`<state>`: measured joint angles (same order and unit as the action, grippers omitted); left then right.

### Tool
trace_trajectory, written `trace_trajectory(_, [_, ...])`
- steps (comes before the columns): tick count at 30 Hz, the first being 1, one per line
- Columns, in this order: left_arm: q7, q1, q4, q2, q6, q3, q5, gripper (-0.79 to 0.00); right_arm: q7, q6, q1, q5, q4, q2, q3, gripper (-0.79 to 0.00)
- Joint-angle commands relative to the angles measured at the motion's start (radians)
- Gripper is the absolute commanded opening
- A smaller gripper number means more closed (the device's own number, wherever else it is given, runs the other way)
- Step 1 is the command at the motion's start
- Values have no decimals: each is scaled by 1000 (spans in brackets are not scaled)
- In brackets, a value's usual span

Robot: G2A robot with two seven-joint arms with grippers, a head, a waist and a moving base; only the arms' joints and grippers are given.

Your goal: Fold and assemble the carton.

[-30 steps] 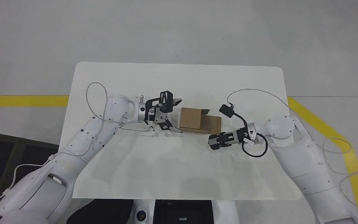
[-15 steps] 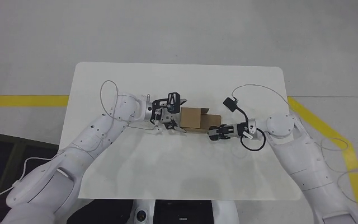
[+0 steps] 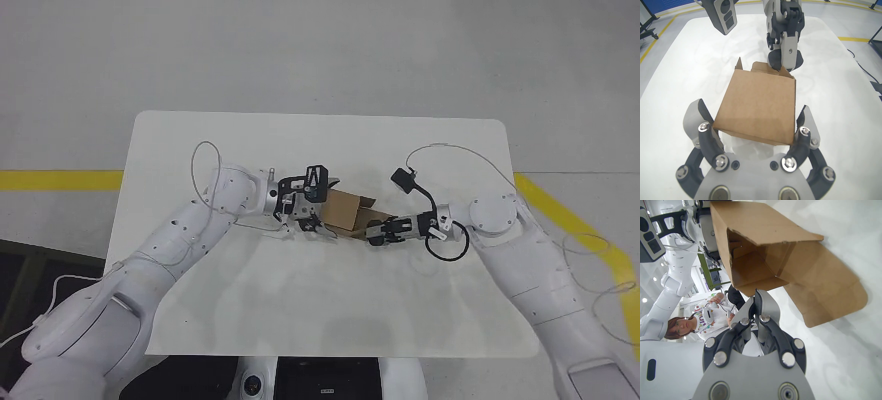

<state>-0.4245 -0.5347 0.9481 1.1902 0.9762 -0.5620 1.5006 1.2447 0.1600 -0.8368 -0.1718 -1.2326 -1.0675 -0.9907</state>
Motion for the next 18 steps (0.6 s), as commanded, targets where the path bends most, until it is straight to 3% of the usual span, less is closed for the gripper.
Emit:
trace_trajectory(1, [-8,2,-5,3,4,2,6,0,-3,6,15,-9,21,-5,11,-785])
trace_trajectory(18, [-27,8,-22,22,18,1,36,0,-38,59,122,-69,183,-61,108,-785])
